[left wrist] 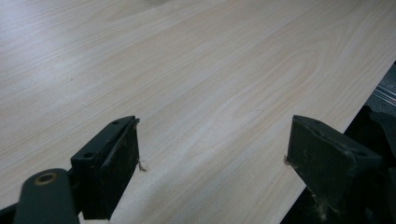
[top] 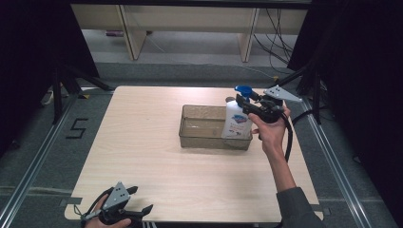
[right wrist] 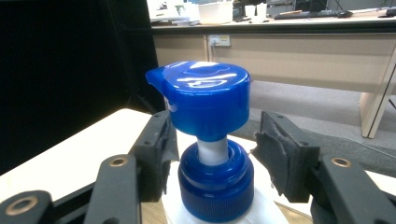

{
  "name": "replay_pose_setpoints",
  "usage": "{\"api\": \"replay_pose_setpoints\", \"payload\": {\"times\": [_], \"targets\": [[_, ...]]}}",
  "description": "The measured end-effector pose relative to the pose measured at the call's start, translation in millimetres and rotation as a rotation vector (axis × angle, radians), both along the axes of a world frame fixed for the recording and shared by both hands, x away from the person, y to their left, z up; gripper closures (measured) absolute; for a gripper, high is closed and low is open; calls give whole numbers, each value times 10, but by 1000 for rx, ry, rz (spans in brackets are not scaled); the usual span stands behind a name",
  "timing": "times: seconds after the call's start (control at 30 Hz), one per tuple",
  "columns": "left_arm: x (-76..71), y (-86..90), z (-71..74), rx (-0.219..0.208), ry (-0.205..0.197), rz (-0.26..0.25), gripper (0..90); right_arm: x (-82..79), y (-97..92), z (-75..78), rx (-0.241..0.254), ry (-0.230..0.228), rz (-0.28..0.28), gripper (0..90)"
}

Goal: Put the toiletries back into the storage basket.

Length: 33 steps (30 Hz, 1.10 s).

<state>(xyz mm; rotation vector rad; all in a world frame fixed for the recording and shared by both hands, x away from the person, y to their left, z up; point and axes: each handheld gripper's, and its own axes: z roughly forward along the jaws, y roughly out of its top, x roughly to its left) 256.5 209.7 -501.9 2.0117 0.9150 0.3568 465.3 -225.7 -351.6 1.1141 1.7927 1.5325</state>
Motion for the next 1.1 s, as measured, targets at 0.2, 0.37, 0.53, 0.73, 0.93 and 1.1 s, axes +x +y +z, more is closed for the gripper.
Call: {"api": "replay_pose_setpoints", "payload": {"times": [0.2, 0.37, 0.53, 0.73, 0.93, 1.1], "targets": [[0, 1, 3, 3, -1, 0, 162, -13, -19, 7, -6, -7, 7, 401], [-2, -3, 1, 2, 2, 3, 162, -52, -17, 35, -6, -10, 8, 364], [-2, -1, 2, 3, 0, 3, 162, -80, -18, 33, -7, -5, 5, 335], [-4, -4, -1, 0, 1, 7, 162, -119, -63, 19, 5, 0, 6, 313], [-5, -6, -3, 1, 2, 10, 162, -177, -131, -9, 6, 3, 2, 296], [-1, 2, -1, 10, 3, 4, 163, -235, -195, -27, 5, -8, -5, 282]]}}
